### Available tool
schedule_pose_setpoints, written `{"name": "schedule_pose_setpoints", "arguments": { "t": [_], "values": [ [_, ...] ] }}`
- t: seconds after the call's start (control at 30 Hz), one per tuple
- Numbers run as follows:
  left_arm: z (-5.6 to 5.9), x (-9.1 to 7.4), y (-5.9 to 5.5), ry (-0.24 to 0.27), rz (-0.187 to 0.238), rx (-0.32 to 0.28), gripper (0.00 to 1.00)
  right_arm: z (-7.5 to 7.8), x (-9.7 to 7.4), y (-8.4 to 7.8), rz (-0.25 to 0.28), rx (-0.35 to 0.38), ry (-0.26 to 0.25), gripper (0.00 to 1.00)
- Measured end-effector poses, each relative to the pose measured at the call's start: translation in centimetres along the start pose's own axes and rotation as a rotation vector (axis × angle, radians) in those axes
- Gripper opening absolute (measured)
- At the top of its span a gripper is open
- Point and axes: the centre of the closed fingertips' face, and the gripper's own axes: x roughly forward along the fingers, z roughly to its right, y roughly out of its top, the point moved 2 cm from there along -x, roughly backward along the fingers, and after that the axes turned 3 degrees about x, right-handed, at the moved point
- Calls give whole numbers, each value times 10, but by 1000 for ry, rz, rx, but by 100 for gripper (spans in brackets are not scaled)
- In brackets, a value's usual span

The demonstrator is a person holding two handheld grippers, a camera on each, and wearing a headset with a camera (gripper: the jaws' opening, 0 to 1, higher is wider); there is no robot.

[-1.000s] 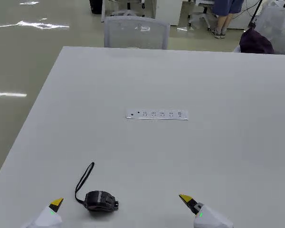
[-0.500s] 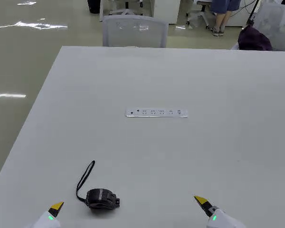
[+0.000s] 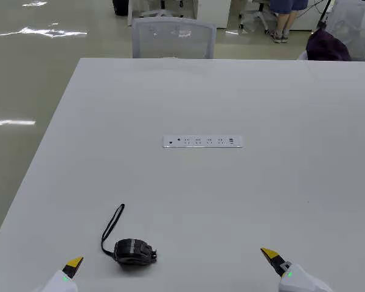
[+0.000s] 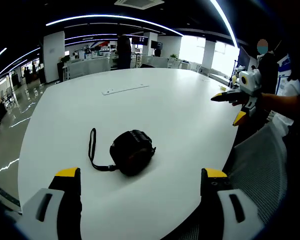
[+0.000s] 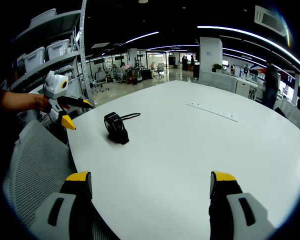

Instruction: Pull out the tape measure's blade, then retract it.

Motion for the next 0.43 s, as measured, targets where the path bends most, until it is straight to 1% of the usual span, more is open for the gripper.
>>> {"name": "schedule_pose_setpoints", "arguments": {
  "t": [0.27,0.43],
  "values": [
    [-1,2,5,-5,-3,17,99,0,0,-1,-9,-5,2,100],
    [-1,2,6,-7,-3,26,99,-1,1,1,-7,-4,9,100]
  ]
}}
